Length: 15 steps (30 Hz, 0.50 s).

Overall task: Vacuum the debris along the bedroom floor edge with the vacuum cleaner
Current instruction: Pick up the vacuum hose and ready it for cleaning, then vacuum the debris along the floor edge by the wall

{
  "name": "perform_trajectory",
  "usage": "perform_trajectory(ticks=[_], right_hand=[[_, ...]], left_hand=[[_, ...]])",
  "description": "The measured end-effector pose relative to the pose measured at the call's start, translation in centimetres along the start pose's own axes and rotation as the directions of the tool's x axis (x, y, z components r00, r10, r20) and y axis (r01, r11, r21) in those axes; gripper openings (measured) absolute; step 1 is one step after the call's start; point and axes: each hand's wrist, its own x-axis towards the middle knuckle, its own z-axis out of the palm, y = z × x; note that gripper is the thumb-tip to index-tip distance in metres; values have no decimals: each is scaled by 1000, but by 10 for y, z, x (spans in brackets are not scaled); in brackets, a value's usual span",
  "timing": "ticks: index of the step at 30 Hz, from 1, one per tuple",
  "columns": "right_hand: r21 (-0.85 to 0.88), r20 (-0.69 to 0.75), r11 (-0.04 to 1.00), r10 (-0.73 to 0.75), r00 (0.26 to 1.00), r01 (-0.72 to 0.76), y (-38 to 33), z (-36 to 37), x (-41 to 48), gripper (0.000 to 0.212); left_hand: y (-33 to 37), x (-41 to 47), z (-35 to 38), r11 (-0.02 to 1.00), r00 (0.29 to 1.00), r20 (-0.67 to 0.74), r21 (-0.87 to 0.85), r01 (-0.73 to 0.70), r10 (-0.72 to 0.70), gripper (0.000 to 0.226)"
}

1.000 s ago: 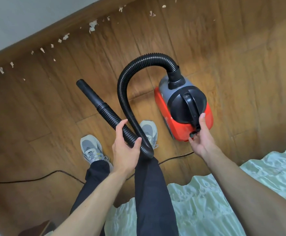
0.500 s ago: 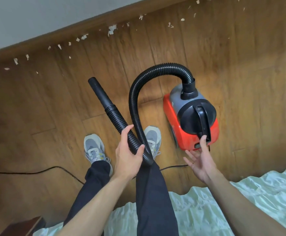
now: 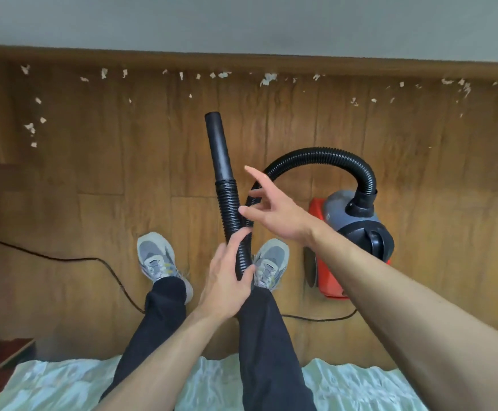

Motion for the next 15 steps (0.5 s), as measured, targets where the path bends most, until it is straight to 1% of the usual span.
perform_trajectory(ticks=[2, 4, 9, 15], right_hand=[[-31, 80, 998, -46, 996, 48, -13, 14, 10, 83], [-63, 113, 995, -67, 991, 74, -22, 27, 16, 86], [-137, 115, 985, -90, 989, 106, -49, 56, 25, 88], [-163, 127, 970, -161, 979, 181, -92, 104, 44, 93]], left_hand=[[-3, -3, -8, 1000, 1000, -22, -10, -8, 8, 70], [-8, -4, -16, 1000, 999, -44, -28, -9, 8, 70], [-22, -9, -40, 996, 995, -96, -89, -11, 3, 70], [-39, -18, -83, 980, 976, -215, -200, -17, -27, 72]])
